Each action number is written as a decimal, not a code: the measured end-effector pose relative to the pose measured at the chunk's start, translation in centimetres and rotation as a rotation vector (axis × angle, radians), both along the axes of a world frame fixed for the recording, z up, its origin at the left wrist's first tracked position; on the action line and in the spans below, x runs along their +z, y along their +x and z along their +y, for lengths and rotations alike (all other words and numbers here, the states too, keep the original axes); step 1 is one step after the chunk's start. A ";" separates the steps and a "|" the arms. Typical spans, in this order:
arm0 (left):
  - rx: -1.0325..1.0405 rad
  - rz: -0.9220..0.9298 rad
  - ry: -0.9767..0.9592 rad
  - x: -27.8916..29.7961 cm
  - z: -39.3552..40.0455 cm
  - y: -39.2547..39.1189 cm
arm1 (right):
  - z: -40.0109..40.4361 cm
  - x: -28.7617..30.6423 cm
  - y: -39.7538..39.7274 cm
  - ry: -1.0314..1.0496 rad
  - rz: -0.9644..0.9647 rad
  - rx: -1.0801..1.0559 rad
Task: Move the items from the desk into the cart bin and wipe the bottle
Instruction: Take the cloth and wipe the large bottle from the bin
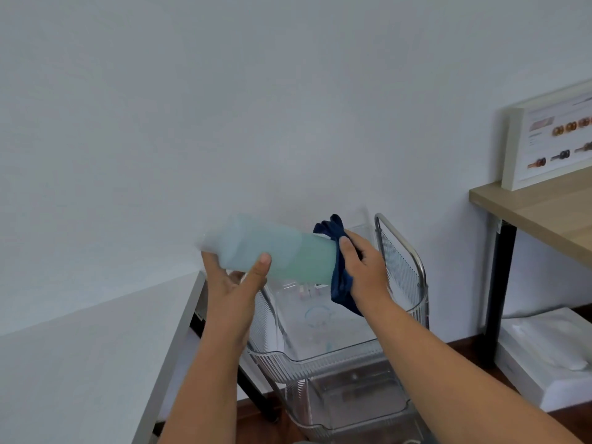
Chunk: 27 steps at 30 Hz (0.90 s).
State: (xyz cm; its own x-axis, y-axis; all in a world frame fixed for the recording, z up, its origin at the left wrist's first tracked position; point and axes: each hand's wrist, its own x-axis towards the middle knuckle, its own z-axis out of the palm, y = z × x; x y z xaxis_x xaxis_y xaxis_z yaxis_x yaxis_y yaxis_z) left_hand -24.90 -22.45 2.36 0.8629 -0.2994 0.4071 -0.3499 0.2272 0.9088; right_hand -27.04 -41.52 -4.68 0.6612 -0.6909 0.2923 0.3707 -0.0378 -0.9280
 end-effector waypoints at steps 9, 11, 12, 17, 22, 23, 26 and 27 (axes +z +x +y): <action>0.146 0.341 -0.292 -0.4 -0.8 0.1 | 0.9 -0.6 -1.5 -0.479 -0.128 -0.212; 0.115 0.233 -0.284 -0.9 -0.3 0.3 | 1.4 0.2 -1.8 -0.580 -0.109 -0.267; 0.085 0.164 -0.260 -1.2 0.0 0.4 | 2.1 0.9 -1.9 -0.641 -0.103 -0.296; -0.075 -0.057 0.004 -2.8 1.0 0.2 | 6.6 5.5 -1.7 -0.653 -0.265 0.064; -0.099 -0.085 0.168 -3.8 1.9 0.2 | 5.5 3.6 -1.4 -0.584 -0.345 0.256; -0.088 -0.079 0.187 -3.8 2.1 0.2 | 4.8 2.5 -1.3 -0.522 -0.312 0.283; -0.074 -0.120 0.205 -3.3 2.7 0.1 | 2.0 -0.9 -0.9 -0.316 -0.058 0.274; -0.079 -0.138 0.197 -3.0 2.9 0.0 | 1.1 -1.8 -0.9 -0.224 0.020 0.268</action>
